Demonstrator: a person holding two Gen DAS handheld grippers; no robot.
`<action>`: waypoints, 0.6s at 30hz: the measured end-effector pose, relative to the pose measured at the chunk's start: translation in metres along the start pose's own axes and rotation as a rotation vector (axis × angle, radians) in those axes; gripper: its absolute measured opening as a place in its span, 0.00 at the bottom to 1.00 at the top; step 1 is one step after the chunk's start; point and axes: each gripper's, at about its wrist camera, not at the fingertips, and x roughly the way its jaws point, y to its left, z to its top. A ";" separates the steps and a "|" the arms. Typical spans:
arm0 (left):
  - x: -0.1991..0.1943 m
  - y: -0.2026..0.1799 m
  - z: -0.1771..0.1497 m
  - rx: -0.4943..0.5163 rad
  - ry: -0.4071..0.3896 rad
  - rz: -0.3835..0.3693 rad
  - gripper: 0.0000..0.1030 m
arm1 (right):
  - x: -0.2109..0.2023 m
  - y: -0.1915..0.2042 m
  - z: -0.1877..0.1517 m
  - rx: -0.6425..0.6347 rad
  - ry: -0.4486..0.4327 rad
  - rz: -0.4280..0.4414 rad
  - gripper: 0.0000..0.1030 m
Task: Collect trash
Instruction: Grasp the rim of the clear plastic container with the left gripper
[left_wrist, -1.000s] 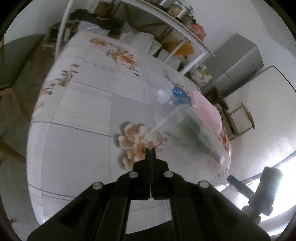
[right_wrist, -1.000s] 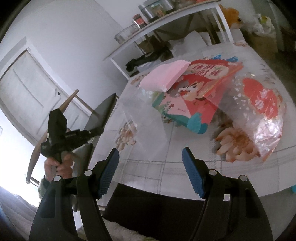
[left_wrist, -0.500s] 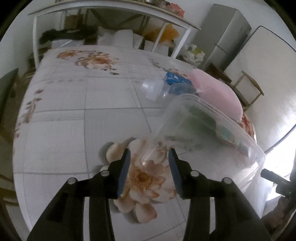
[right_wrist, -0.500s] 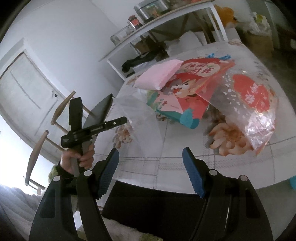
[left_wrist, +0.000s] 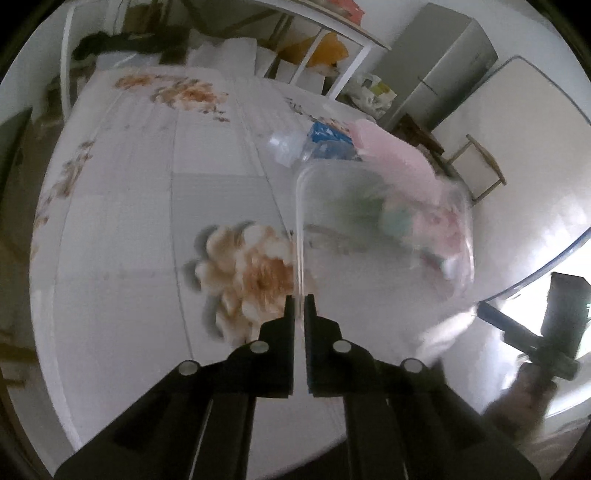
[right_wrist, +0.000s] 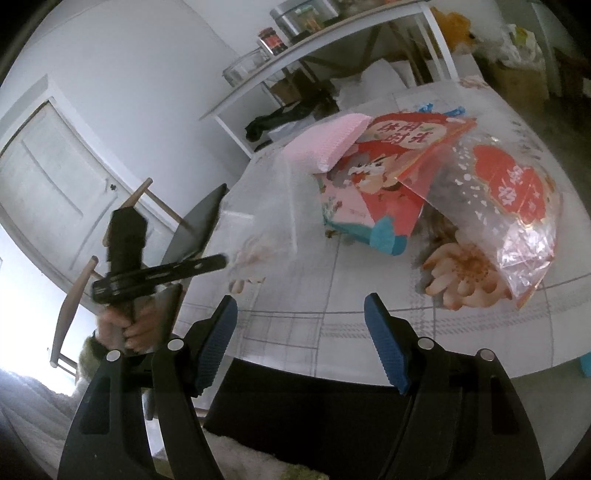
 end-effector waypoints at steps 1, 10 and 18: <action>-0.004 0.002 -0.003 -0.021 0.002 -0.012 0.04 | 0.000 0.000 0.000 0.003 0.000 0.002 0.66; -0.025 0.036 -0.005 -0.198 -0.090 0.039 0.08 | -0.001 0.001 -0.001 0.006 0.000 0.014 0.66; -0.050 0.018 -0.035 -0.235 -0.210 -0.043 0.66 | -0.009 -0.010 -0.002 0.031 -0.015 0.000 0.66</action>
